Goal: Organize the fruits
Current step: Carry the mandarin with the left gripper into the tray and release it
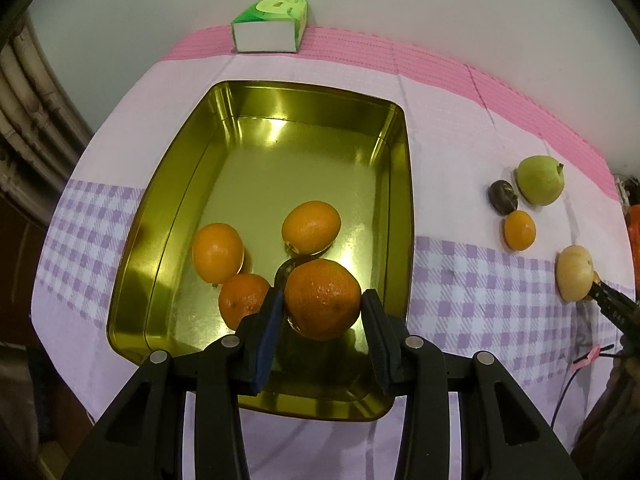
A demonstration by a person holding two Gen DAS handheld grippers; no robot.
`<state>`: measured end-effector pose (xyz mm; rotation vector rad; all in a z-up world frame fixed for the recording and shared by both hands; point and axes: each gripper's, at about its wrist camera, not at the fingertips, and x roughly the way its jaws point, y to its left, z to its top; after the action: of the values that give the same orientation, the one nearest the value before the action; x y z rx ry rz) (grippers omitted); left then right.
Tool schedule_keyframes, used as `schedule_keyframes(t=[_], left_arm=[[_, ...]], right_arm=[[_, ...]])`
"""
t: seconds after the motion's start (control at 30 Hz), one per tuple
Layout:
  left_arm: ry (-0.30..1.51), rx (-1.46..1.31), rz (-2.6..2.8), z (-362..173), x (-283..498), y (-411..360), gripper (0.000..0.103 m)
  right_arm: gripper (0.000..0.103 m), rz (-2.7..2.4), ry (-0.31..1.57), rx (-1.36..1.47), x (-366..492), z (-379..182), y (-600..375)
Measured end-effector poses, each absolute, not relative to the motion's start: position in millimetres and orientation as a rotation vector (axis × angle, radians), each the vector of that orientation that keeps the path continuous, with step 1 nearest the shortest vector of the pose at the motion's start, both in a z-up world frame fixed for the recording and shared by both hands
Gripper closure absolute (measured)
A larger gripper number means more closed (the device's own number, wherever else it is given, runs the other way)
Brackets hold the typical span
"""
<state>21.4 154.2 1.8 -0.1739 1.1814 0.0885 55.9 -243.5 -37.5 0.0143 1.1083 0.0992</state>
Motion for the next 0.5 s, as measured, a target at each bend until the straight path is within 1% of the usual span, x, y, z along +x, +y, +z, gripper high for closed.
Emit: schedule_keyframes(t=[0.5], left_arm=[[1.196,-0.171,0.066,-4.9,11.8,148.0,0.062]], right_arm=[[0.064,0.093,1.106,0.005,54.6,-35.9,-242.0]])
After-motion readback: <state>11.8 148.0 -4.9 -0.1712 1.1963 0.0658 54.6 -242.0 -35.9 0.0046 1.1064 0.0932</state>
